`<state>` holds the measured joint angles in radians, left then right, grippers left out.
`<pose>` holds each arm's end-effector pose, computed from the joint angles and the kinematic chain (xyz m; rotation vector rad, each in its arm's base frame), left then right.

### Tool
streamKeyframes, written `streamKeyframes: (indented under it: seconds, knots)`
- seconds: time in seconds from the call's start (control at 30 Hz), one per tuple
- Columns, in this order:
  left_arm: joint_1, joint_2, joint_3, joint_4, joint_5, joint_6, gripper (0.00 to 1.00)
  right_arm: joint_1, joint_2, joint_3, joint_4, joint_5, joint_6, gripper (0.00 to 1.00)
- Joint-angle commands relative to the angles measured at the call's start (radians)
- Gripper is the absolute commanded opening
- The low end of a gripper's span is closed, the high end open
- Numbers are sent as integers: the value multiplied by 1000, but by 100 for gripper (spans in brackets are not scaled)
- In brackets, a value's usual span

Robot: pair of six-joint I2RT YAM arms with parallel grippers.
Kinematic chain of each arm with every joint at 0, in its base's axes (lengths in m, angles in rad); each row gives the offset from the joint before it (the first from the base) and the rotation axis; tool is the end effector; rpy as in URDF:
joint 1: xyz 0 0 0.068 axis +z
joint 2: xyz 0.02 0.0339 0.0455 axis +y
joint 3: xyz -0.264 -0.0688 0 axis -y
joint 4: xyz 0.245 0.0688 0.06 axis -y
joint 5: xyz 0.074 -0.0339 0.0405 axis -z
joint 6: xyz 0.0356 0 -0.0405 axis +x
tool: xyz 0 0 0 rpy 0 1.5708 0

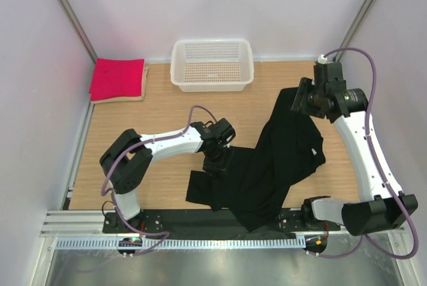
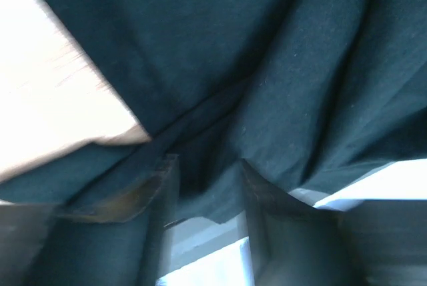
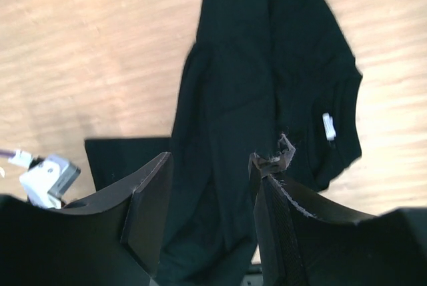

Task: Fold and stack the t-shirts
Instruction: Flatten the tshirt out

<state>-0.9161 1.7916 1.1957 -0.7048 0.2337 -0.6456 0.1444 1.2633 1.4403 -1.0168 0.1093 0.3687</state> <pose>0.2025 -0.2773 0.1785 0.4617 3.0306 -0.5487 0.2418 0.0312 0.3859 0.3193 2.3854 0.1063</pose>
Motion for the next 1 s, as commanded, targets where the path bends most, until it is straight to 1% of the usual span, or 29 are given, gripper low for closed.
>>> streamKeyframes:
  seconds: [0.0,0.03,0.07,0.13,0.17,0.23,0.27,0.37,0.4,0.47,0.5,0.53,0.57,0.6,0.63,0.7,0.73,0.77,0.8,0.83,0.87,0.9,0.93,0.97]
  knots:
    - [-20,28,54,7,47,18,36,0,-27,-63,-40,-28,-20,56]
    - [-20,32,57,2,32,21,30,1,-36,-69,-40,-30,-22,56]
    - [-20,31,62,-7,20,24,26,1,-41,-75,-40,-31,-24,56]
    - [-18,32,100,-45,-23,46,5,3,-42,-80,-40,-36,-27,56]
    - [-20,25,117,-95,-93,55,0,1,-39,-77,-39,-37,-27,56]
    - [-14,-7,157,-122,-169,73,0,4,-33,-70,-37,-46,-25,56]
    - [11,-53,168,-134,-227,75,0,6,-22,-64,-39,-48,-24,56]
    - [86,-121,223,-189,-307,89,0,24,1,-60,-40,-66,-27,55]
    - [156,-161,234,-209,-332,98,0,30,19,-60,-42,-71,-28,54]
    - [230,-190,263,-209,-338,142,0,62,36,-66,-45,-86,-28,52]
    - [315,-207,269,-209,-339,164,0,79,53,-72,-42,-88,-25,51]
    - [354,-205,280,-216,-339,200,0,96,62,-75,-39,-95,-22,51]
    - [438,-193,304,-223,-336,222,0,137,86,-77,-45,-97,-17,50]
    - [439,-186,318,-229,-336,240,0,155,93,-80,-45,-120,-8,50]
    - [510,-176,324,-222,-359,259,0,174,99,-87,-43,-141,10,50]
    - [574,-158,341,-216,-388,307,0,223,102,-119,-22,-189,32,50]
    - [641,-134,349,-208,-405,313,0,237,102,-132,-13,-200,38,49]
    - [667,-117,364,-220,-404,319,8,251,104,-158,-16,-206,47,50]
    - [692,-97,408,-241,-413,320,9,264,102,-173,-17,-207,50,49]
    - [716,-81,426,-252,-444,322,17,265,96,-193,-19,-214,56,50]
    - [724,-81,435,-254,-451,333,47,268,96,-236,-20,-232,50,50]
    - [724,-84,439,-252,-455,334,60,268,96,-257,-22,-243,46,51]
    - [724,-99,438,-251,-448,333,68,271,105,-274,-35,-249,41,51]
    - [723,-109,429,-251,-385,321,73,274,105,-308,-35,-250,35,52]
